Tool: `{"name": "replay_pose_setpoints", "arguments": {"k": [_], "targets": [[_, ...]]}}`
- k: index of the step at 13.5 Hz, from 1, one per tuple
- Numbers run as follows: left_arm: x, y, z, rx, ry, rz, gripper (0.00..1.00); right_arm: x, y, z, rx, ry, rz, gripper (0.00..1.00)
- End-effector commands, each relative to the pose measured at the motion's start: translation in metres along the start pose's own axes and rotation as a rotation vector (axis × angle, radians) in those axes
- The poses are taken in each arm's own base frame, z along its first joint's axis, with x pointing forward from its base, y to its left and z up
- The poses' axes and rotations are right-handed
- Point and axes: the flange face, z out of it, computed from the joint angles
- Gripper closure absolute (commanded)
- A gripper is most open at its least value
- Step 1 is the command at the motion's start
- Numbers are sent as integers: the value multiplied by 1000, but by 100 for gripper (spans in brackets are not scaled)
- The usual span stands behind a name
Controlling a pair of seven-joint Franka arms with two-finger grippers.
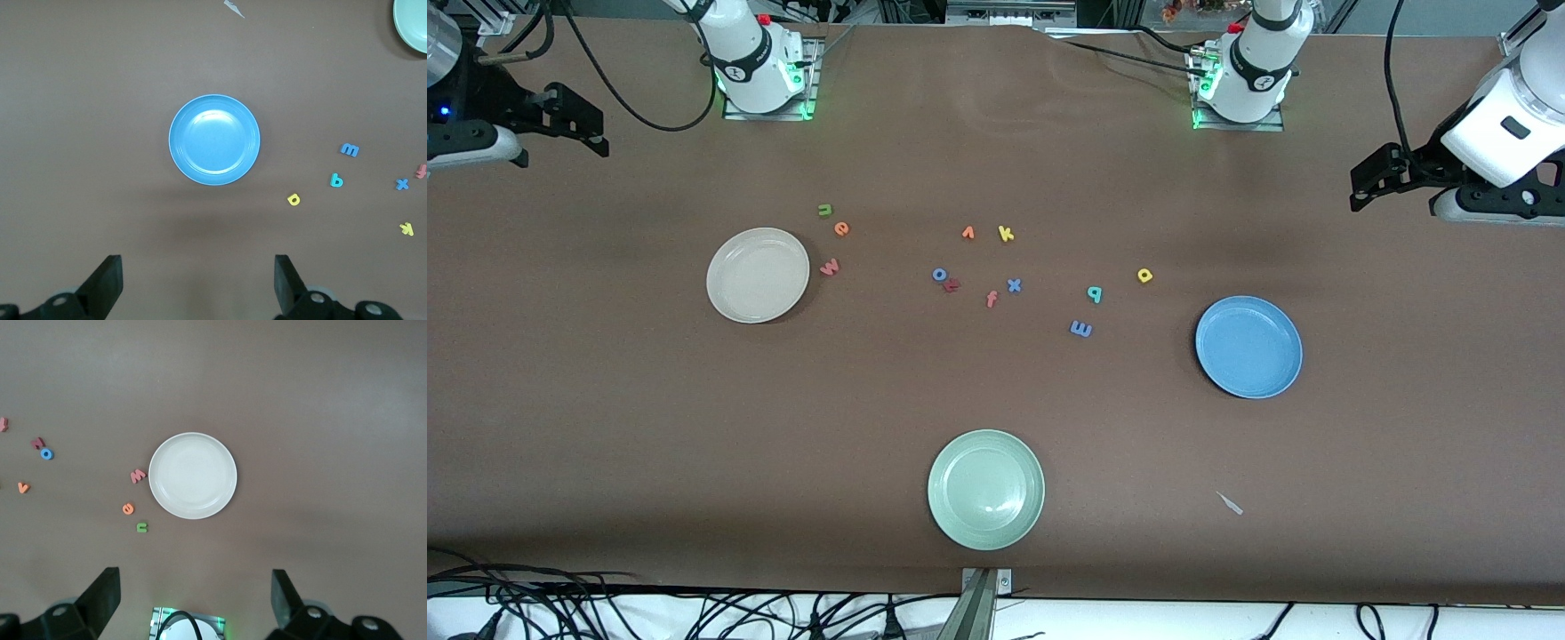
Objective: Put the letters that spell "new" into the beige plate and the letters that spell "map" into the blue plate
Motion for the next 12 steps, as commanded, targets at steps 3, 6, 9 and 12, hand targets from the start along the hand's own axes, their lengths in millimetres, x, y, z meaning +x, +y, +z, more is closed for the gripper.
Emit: {"name": "replay_pose_setpoints", "arguments": {"k": [3, 6, 9, 12], "targets": [[2, 0, -6, 26, 0, -3, 0, 22, -5, 1, 7, -12, 1, 0], [2, 0, -6, 26, 0, -3, 0, 29, -4, -3, 4, -17, 0, 0], [2, 0, -6, 27, -2, -5, 0, 29, -4, -2, 5, -20, 0, 0], [2, -1, -5, 27, -3, -5, 0, 30, -9, -2, 6, -20, -8, 0]]}}
